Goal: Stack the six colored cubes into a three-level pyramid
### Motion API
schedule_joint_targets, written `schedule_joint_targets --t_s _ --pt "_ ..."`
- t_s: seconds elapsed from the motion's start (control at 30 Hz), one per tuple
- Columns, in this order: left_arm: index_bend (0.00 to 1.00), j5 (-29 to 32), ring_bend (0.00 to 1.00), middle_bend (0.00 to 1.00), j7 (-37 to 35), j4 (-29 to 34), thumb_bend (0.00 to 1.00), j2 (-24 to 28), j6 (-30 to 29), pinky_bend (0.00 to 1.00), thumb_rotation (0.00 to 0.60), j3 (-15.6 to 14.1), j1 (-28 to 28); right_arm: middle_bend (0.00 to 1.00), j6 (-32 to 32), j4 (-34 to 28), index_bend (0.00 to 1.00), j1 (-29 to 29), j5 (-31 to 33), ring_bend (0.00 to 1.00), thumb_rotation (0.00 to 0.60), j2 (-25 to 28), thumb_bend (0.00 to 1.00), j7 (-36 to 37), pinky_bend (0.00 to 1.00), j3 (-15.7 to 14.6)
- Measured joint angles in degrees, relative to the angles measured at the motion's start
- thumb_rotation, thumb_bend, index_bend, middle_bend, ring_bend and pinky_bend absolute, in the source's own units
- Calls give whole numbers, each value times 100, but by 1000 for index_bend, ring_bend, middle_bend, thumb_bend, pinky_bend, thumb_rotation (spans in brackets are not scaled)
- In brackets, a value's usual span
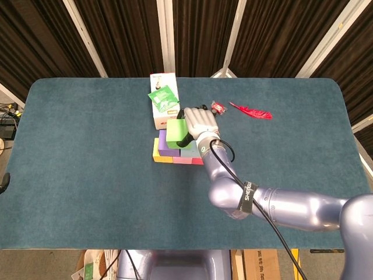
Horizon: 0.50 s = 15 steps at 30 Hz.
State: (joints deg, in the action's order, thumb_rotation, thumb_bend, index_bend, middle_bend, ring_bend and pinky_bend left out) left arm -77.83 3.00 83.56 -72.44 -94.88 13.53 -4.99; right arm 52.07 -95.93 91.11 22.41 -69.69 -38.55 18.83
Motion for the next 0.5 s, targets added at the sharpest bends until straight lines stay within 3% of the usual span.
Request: schedule_joint_targets --t_s 0.5 --pt "122 34 0 47 7 -11 363 -12 -12 0 600 27 -3 350 9 80 384 -226 -246 176 600 -195 242 -25 0 199"
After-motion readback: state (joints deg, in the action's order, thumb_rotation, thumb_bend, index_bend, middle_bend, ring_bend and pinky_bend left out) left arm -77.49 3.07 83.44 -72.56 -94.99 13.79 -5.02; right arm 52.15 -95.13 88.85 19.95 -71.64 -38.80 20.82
